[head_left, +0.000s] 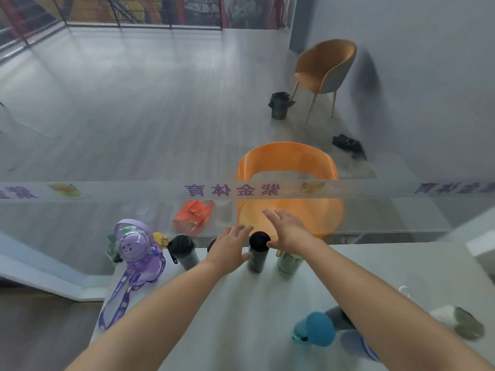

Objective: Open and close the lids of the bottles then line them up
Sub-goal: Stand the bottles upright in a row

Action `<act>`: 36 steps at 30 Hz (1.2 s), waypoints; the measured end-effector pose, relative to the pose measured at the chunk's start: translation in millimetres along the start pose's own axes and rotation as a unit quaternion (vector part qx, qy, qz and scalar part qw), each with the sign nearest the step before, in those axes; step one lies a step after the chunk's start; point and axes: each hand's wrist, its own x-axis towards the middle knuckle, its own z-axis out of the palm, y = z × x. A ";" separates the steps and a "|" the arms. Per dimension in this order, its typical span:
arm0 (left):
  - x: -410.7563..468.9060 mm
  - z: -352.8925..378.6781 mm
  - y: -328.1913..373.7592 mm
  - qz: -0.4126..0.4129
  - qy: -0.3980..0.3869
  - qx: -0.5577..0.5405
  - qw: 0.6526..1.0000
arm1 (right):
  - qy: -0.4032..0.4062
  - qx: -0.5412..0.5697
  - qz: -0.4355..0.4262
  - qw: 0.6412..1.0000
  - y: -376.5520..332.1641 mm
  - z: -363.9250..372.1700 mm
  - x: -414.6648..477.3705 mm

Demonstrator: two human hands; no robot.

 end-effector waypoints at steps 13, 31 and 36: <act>26.9 11.1 33.3 0.005 -0.072 0.005 0.997 | -0.003 0.103 0.095 0.990 49.3 35.2 -36.7; 28.0 8.4 35.8 0.000 -0.070 0.001 0.998 | -0.005 0.100 0.083 0.991 54.7 29.5 -32.9; 27.6 7.5 36.5 0.000 -0.071 0.004 0.997 | 0.002 0.101 0.081 0.992 56.0 30.8 -33.0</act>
